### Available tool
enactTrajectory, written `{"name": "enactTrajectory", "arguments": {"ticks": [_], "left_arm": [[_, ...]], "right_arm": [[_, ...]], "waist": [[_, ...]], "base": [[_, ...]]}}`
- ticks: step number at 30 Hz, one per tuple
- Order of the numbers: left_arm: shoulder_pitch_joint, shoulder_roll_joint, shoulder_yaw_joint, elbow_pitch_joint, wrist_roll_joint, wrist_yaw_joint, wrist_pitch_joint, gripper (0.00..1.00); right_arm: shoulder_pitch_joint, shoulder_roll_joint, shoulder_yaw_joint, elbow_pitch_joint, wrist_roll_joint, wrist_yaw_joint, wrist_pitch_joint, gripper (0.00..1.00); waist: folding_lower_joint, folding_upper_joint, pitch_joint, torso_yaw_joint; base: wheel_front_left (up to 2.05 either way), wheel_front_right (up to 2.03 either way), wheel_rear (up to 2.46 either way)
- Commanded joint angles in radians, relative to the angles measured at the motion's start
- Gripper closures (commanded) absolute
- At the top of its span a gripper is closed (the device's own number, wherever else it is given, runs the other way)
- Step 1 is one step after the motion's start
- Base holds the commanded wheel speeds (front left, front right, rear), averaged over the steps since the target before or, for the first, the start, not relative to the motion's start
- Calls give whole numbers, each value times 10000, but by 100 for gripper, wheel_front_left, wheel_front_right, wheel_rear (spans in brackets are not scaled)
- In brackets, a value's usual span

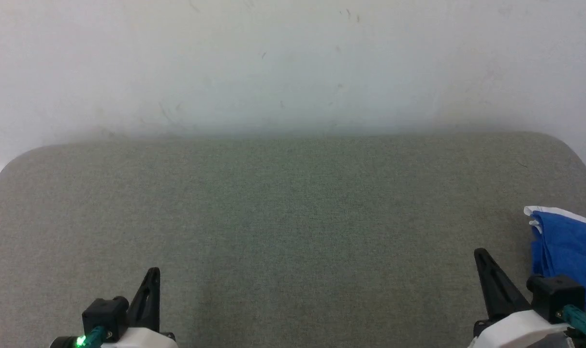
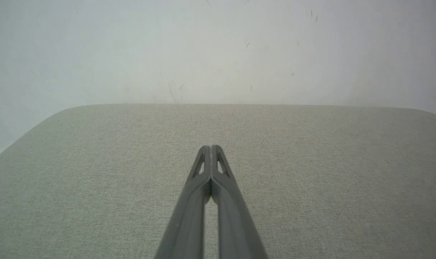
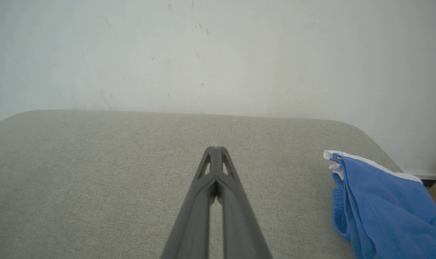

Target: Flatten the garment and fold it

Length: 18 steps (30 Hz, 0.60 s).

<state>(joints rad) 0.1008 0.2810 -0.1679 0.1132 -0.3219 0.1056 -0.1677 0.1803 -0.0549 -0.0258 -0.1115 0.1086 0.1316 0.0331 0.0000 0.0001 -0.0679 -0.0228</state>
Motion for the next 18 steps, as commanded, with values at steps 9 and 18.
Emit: {"name": "enactTrajectory", "arguments": {"ticks": [9,18], "left_arm": [[-219,-256,192,-148,368,-154,152,100],[-294,-451,333,-242,640,-240,297,100]], "right_arm": [[-324,11,40,128,-151,-2,-69,100],[-465,15,61,222,-240,-3,-94,100]], "waist": [[0,-1,58,20],[0,-1,118,40]], "base": [[0,0,0],[0,0,0]]}}
